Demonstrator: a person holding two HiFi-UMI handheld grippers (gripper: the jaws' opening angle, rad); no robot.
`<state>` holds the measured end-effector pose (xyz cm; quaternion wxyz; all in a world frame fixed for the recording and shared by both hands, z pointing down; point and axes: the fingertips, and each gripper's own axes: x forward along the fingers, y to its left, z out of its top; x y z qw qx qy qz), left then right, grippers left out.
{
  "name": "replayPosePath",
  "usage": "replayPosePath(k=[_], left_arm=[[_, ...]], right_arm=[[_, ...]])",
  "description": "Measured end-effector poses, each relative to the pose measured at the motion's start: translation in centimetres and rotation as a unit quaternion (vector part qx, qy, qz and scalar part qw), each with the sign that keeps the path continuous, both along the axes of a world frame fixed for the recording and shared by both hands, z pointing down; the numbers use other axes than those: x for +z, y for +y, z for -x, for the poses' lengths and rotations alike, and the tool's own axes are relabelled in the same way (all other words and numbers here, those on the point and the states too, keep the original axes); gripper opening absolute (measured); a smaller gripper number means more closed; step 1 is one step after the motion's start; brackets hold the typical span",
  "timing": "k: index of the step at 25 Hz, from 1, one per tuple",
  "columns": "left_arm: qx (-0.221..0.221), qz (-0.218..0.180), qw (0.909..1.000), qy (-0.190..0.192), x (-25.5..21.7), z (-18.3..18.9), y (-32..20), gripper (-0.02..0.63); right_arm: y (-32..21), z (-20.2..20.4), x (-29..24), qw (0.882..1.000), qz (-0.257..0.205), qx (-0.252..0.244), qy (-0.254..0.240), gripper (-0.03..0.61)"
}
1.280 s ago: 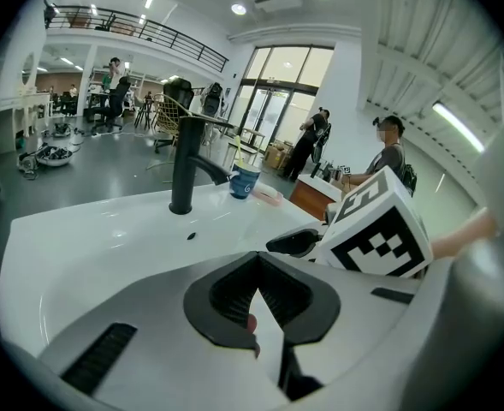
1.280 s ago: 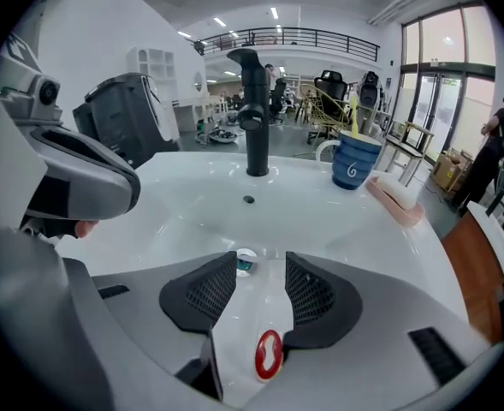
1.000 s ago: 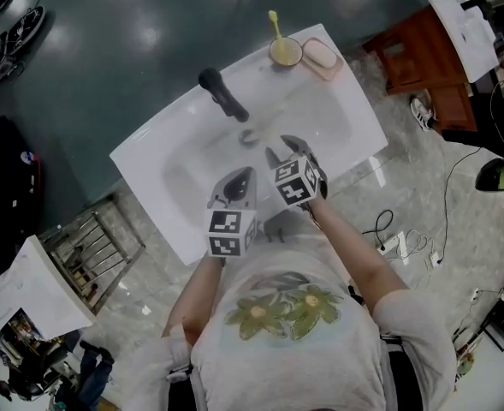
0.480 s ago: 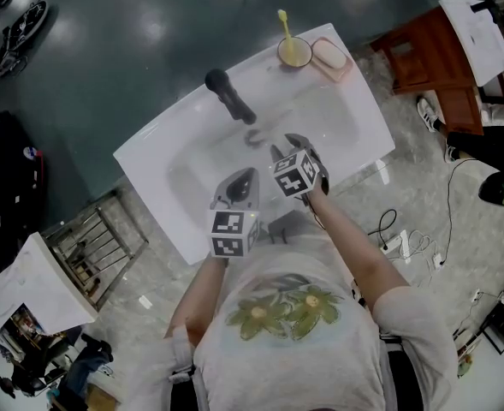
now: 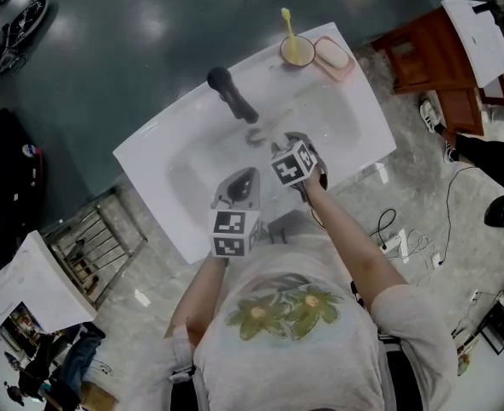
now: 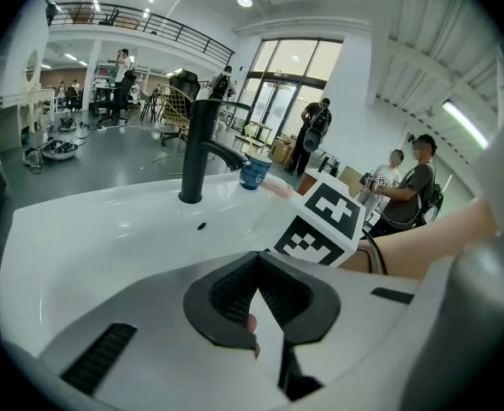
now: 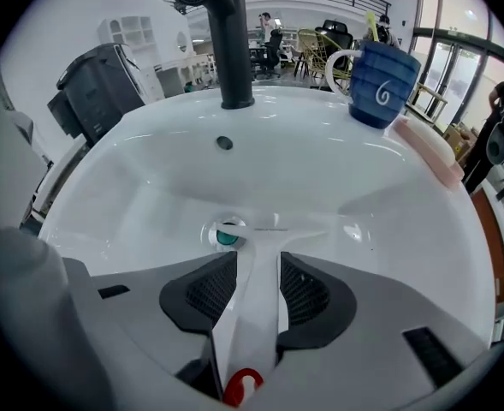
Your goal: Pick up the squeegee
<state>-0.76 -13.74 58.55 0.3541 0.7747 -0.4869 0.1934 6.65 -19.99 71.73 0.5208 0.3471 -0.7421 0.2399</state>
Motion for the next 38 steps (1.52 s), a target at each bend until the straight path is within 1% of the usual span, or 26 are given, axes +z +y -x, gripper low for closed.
replayPosePath(k=[2,7,9,10,18,29,38], left_arm=[[0.001,-0.002,1.0,-0.003,0.1,0.1,-0.1,0.009],[0.004,-0.002,1.0,-0.006,0.2,0.2,0.0,0.008],[0.006,0.0,1.0,-0.007,0.3,0.2,0.1,0.009],[0.006,0.0,1.0,-0.008,0.3,0.2,0.1,0.008],[0.01,-0.008,0.9999,-0.006,-0.7,0.1,-0.4,0.008],[0.018,-0.023,0.9995,-0.009,-1.5,0.5,-0.5,0.009],[0.033,-0.045,0.9983,-0.013,-2.8,0.2,-0.4,0.008]], right_arm=[[0.1,0.0,0.2,1.0,0.009,0.004,-0.001,0.152],[-0.2,-0.1,0.4,1.0,0.009,0.01,0.008,0.149],[-0.4,-0.3,0.3,1.0,0.005,0.015,0.014,0.112],[-0.4,-0.4,0.3,1.0,0.003,0.017,0.015,0.109],[-0.4,-0.9,-0.1,1.0,-0.002,0.021,0.015,0.106],[-0.3,-0.7,-2.8,0.999,-0.022,0.027,-0.009,0.104],[0.3,-0.8,-5.4,0.998,-0.04,0.037,-0.029,0.104]])
